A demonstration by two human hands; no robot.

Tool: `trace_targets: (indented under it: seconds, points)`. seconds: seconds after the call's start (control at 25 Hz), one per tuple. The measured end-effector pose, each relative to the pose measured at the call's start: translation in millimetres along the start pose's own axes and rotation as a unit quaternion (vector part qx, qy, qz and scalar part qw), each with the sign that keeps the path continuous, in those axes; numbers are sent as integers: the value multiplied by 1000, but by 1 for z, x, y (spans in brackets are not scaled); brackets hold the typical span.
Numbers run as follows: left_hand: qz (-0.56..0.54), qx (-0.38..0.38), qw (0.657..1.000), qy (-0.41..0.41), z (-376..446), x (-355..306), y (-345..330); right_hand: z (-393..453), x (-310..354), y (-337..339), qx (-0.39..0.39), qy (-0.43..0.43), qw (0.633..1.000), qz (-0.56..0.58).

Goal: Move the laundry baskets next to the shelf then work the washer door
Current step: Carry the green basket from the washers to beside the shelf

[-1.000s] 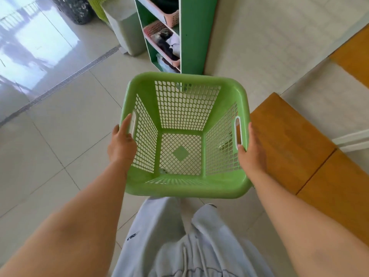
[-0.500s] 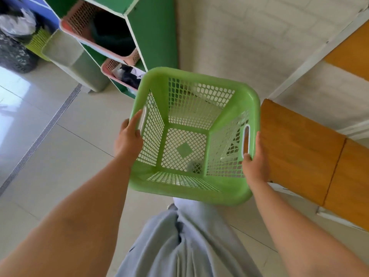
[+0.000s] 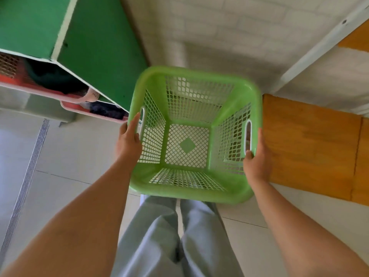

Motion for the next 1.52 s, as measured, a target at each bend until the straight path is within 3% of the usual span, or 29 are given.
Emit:
trace_targets:
  seconds: [0.24, 0.76, 1.04, 1.24, 1.52]
  points:
    - [36, 21, 999, -26, 79, 0, -48, 41, -10, -49, -35, -57, 998, 11]
    - [73, 7, 993, -88, 170, 27, -113, 93, -27, -135, -58, -46, 997, -2]
    - [175, 27, 980, -91, 171, 23, -118, 97, -24, -142, -48, -35, 996, -66]
    - [243, 95, 964, -50, 145, 10, -115, 76, -2, -126, -3, 7, 990, -141]
    - [289, 162, 929, -162, 59, -30, -81, -5, 11, -54, 25, 13, 986, -164]
Point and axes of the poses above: each hand's wrist, its own z-axis towards the middle knuckle, its own y-axis out of the back of the hand, x = y × z, the point moved 7 cm from there along z, towards the middle knuckle
